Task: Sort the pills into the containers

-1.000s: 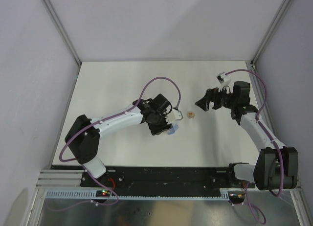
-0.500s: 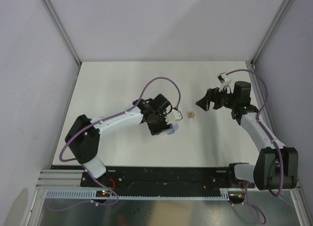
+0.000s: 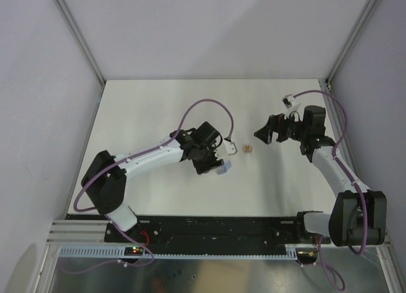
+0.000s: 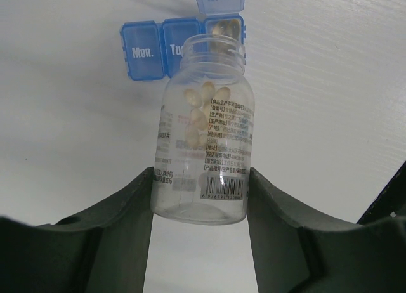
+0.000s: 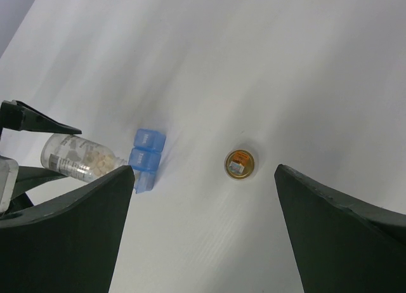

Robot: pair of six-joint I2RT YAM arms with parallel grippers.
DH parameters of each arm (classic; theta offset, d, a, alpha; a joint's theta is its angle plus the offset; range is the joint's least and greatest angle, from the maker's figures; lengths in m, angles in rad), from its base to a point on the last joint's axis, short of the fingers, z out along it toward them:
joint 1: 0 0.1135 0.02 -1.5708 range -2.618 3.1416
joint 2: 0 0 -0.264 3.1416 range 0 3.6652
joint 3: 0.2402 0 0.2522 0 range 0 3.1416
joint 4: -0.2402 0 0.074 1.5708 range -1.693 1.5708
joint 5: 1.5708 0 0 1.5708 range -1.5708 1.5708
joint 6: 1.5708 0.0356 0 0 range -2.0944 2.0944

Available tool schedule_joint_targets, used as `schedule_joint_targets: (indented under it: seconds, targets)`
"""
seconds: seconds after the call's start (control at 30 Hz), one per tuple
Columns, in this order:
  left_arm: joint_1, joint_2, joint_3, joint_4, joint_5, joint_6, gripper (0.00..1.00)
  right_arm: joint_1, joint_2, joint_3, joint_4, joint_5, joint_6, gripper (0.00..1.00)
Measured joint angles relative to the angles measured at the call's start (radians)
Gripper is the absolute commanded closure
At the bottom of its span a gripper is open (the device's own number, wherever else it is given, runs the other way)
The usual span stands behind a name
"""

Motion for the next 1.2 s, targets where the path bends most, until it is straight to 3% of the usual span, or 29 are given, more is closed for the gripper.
schedule_joint_targets:
  seconds: [0.7, 1.2]
  targets:
    - [0.019, -0.179, -0.233, 0.274, 0.029, -0.047, 1.0, 0.015, 0.0, -0.009, 0.016, -0.032, 0.009, 0.01]
    - [0.075, -0.414, -0.554, 0.633, 0.079, -0.089, 1.0, 0.171, 0.034, -0.004, -0.055, -0.157, -0.091, 0.01]
